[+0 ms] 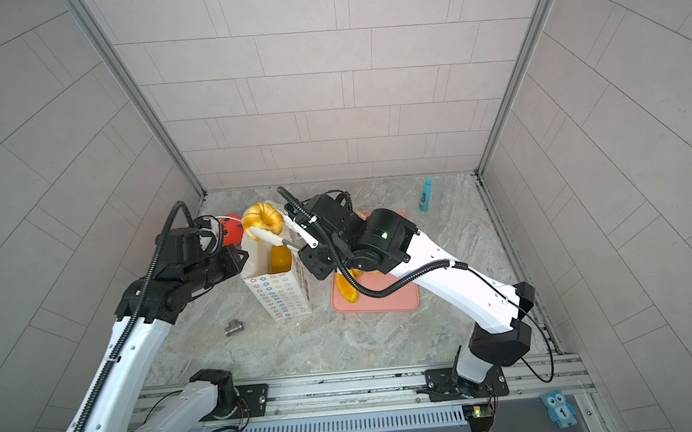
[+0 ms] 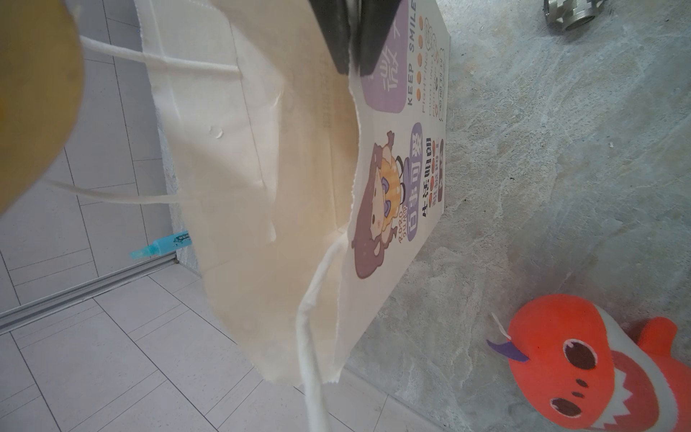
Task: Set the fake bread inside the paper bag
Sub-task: 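Carry the ring bun over the paper bag opening with the right gripper, then lower the ring bun into the bag and open the tongs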
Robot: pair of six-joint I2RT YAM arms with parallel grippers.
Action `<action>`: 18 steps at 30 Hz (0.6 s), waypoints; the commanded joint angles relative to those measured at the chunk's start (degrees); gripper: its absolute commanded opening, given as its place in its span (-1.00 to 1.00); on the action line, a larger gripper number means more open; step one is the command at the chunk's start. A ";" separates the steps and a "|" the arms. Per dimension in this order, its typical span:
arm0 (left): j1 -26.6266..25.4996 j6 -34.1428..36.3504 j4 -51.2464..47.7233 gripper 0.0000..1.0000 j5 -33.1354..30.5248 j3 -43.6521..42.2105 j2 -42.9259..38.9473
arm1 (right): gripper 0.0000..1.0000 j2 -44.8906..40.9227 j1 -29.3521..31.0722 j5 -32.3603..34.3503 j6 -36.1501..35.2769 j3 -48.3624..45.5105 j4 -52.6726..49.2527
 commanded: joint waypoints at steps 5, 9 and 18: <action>-0.15 0.34 0.13 -0.76 -0.50 -0.09 -1.00 | -0.18 0.89 0.67 1.77 -1.06 1.36 0.03; -0.17 0.42 0.07 -0.75 -0.47 0.01 -1.06 | -0.18 1.60 0.84 2.27 -1.35 1.10 -0.50; -0.15 0.34 0.28 -0.75 -0.38 0.01 -0.95 | -0.17 1.77 0.95 3.46 -1.52 -0.74 -0.77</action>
